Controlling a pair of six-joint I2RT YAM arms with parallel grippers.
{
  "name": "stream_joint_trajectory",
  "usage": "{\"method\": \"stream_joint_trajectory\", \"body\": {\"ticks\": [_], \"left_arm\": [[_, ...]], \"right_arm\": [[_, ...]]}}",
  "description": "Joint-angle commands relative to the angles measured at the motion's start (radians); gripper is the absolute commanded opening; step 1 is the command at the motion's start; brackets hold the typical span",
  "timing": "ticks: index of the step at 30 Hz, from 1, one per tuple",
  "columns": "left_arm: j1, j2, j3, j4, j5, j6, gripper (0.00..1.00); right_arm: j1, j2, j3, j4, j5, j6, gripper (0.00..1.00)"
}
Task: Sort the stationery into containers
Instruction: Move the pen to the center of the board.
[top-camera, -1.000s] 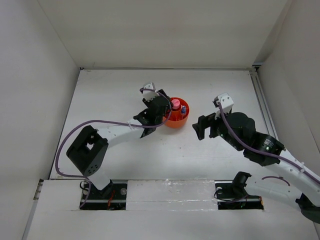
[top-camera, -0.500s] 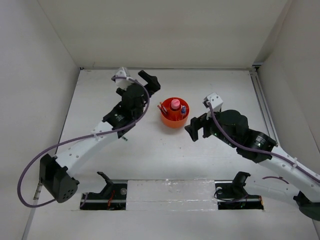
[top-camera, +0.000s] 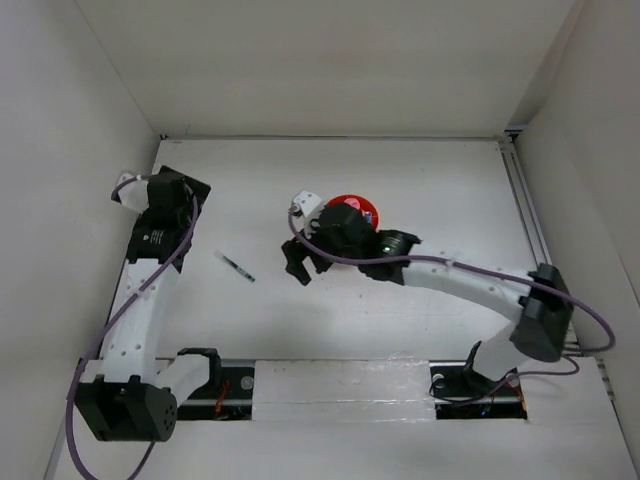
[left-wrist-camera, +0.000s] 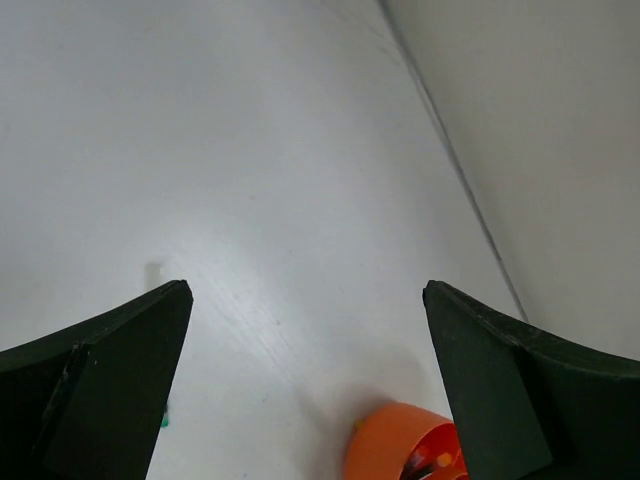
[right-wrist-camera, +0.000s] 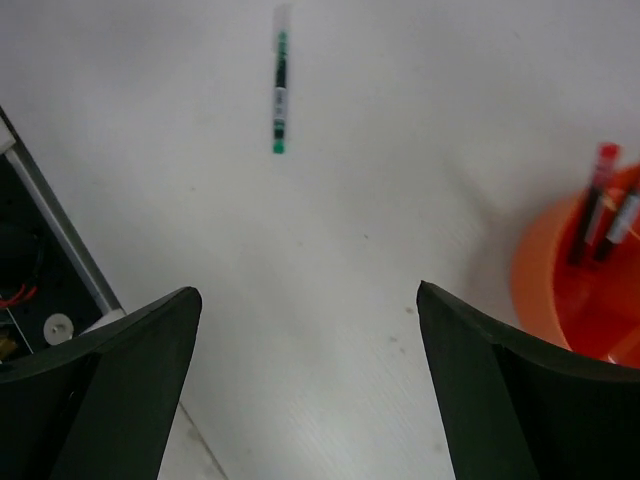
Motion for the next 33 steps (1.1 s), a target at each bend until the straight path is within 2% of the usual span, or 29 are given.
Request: {"method": "stream_joint_trajectory", "body": {"ticks": [1, 2, 5, 12, 18, 26, 29, 33], "left_arm": [[0.040, -0.100, -0.046, -0.139, 0.016, -0.063, 1.00], [0.041, -0.119, -0.056, -0.172, -0.007, -0.073, 1.00], [0.041, -0.172, -0.067, -0.225, -0.072, -0.085, 1.00], [0.041, -0.214, -0.066, -0.317, -0.113, -0.024, 1.00], [0.041, -0.283, -0.111, -0.257, -0.069, 0.093, 1.00], [0.041, -0.283, -0.120, -0.248, -0.034, 0.111, 1.00], [0.041, -0.292, -0.129, -0.239, -0.023, 0.111, 1.00], [0.041, -0.301, -0.139, -0.220, -0.004, 0.121, 1.00]], "right_arm": [[0.048, 0.141, 0.148, 0.106, -0.102, -0.006, 0.94], [0.048, 0.243, 0.231, 0.106, -0.112, -0.021, 0.94], [0.060, 0.420, 0.376, 0.072, -0.141, -0.032, 0.89], [0.079, 0.707, 0.645, -0.015, -0.162, -0.043, 0.77], [0.088, 0.842, 0.764, -0.054, -0.124, -0.052, 0.73], [0.108, 0.985, 0.926, -0.152, -0.026, -0.043, 0.62], [0.108, 1.019, 0.936, -0.163, -0.004, -0.043, 0.61], [0.108, 1.052, 0.971, -0.198, 0.040, -0.043, 0.54]]}}
